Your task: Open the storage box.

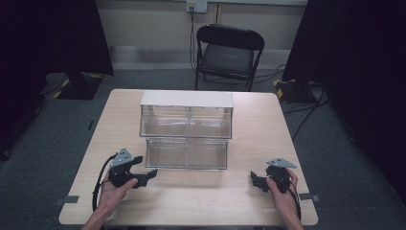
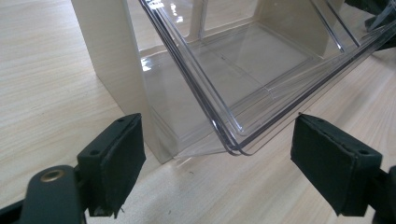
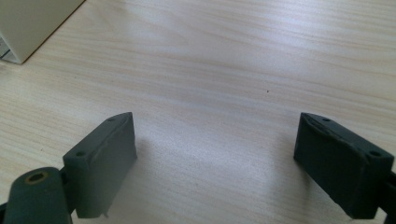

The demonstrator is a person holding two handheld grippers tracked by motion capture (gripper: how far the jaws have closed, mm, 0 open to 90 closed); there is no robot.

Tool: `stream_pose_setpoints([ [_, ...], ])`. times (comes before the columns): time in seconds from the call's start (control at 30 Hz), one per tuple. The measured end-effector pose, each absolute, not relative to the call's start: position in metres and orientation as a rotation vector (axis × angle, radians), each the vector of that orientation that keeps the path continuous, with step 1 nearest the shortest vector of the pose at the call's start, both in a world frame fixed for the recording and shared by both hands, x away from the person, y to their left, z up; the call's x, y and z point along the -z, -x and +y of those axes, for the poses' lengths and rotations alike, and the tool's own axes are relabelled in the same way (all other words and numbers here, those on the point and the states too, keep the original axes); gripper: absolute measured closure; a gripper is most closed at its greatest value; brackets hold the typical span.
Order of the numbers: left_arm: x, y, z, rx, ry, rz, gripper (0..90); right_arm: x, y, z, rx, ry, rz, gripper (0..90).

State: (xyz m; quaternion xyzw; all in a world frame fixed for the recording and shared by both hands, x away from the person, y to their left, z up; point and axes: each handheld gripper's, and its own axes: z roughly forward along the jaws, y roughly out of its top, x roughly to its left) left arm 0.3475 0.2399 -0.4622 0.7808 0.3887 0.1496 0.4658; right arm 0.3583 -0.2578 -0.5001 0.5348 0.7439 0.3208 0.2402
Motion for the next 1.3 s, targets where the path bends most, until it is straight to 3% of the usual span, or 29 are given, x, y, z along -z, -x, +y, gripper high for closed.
stream_pose_setpoints([
  [1.3,0.4577,-0.3489,0.2391,-0.397,-1.899,0.963,18.3,0.5,-0.3586,-0.2579,-0.876,-1.462,2.039,11.9],
])
